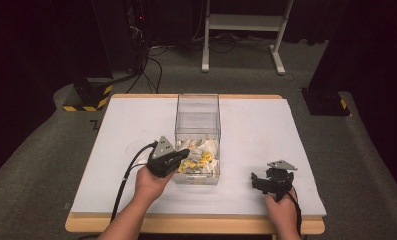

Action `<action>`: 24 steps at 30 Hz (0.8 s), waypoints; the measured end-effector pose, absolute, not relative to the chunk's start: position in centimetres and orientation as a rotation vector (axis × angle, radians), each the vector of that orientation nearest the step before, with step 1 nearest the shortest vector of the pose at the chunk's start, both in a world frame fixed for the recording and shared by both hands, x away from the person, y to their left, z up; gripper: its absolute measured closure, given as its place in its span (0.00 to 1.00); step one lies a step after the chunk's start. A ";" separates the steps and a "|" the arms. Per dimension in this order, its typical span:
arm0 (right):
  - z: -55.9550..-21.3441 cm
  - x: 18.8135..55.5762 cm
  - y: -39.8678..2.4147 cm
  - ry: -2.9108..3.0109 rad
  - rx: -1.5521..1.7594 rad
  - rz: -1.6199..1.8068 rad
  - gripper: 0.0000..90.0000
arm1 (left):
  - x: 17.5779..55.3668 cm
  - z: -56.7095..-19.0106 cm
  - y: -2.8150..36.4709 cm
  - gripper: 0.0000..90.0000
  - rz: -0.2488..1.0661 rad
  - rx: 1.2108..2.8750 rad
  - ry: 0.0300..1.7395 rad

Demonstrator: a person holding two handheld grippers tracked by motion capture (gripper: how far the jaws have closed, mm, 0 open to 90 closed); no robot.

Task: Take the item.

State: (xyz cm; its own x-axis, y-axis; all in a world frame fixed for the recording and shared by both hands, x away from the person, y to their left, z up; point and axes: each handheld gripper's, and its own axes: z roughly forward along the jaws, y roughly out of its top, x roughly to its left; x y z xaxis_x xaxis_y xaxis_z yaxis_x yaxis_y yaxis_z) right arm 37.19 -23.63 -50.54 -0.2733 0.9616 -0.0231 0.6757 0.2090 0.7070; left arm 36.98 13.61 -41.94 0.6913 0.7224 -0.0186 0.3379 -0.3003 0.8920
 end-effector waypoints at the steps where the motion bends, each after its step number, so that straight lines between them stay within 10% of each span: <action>1: -50.5 37.2 -23.6 2.026 1.515 0.819 0.10 | 36.9 -41.9 13.6 0.99 0.485 1.897 0.826; 24: -50.5 37.2 -23.6 2.026 1.515 0.818 0.10 | 36.4 -40.5 14.8 0.99 0.539 1.785 0.804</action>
